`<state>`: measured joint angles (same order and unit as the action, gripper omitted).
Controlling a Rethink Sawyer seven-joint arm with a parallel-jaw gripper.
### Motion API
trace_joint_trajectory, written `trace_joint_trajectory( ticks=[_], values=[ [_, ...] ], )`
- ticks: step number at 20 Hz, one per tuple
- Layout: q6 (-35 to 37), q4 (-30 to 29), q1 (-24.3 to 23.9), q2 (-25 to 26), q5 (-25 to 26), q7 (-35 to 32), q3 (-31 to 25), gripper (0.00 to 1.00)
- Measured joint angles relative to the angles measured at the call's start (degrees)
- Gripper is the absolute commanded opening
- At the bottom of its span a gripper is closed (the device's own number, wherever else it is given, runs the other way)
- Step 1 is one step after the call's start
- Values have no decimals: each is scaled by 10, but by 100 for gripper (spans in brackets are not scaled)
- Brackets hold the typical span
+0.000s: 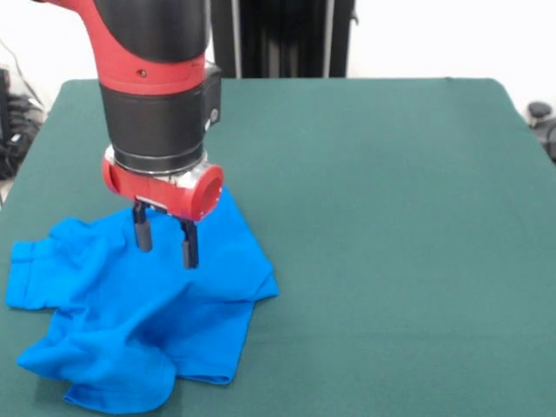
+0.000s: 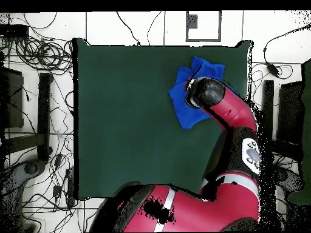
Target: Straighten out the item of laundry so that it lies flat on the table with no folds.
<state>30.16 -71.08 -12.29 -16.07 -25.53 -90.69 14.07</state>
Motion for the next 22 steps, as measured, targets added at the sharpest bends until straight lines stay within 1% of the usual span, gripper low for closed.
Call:
trace_joint_trajectory(
  ticks=[8, 18, 22],
  values=[
    [0, 3, 15, 5, -1, -8, 1, 100],
    [0, 26, 33, 8, -2, -53, 3, 100],
    [0, 42, 35, 19, -2, -69, 3, 100]
  ],
)
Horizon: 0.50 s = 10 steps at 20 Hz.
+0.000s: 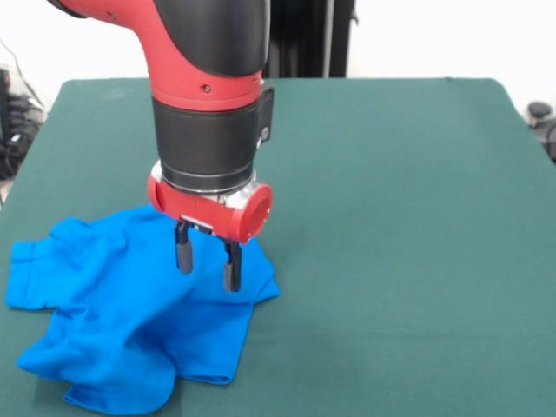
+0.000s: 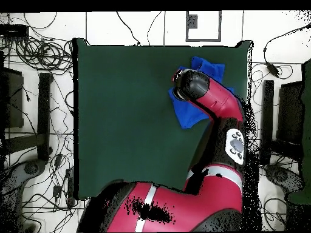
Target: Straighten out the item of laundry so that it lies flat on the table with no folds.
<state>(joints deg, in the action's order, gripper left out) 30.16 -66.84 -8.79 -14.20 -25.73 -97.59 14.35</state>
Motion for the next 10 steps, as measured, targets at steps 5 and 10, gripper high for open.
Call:
trace_joint_trajectory(
  ticks=[5, 10],
  values=[
    [0, 10, 0, 8, 0, -13, 0, 100],
    [0, 17, 1, 11, 0, -23, 0, 100]
  ],
)
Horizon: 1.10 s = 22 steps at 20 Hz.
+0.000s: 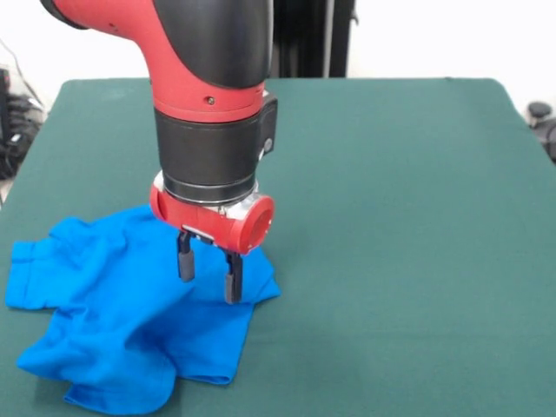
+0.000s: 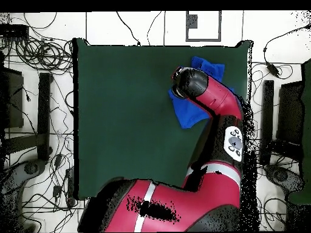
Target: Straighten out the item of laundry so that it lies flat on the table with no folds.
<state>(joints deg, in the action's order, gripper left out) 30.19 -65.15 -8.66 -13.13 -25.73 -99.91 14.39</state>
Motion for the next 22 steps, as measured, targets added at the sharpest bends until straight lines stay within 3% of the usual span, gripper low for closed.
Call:
trace_joint_trajectory(
  ticks=[22],
  values=[
    [100, 95, 17, 39, 0, -20, 42, 100]
  ],
)
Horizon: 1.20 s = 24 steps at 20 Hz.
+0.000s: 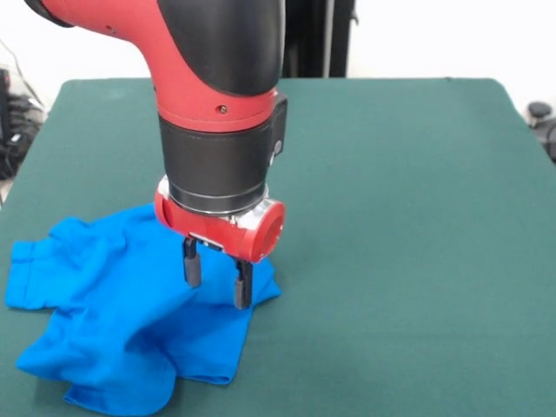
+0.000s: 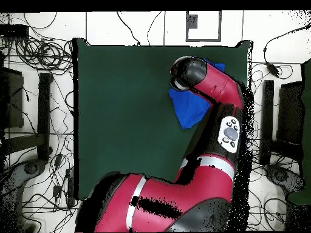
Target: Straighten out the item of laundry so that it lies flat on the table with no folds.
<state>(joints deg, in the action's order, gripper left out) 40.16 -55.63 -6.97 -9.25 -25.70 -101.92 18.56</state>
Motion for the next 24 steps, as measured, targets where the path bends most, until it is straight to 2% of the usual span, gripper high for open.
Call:
trace_joint_trajectory(
  ticks=[12, 24],
  values=[
    [25, 43, 13, 17, 0, -66, 8, 100],
    [25, 51, 13, 17, 0, -77, 9, 100]
  ],
)
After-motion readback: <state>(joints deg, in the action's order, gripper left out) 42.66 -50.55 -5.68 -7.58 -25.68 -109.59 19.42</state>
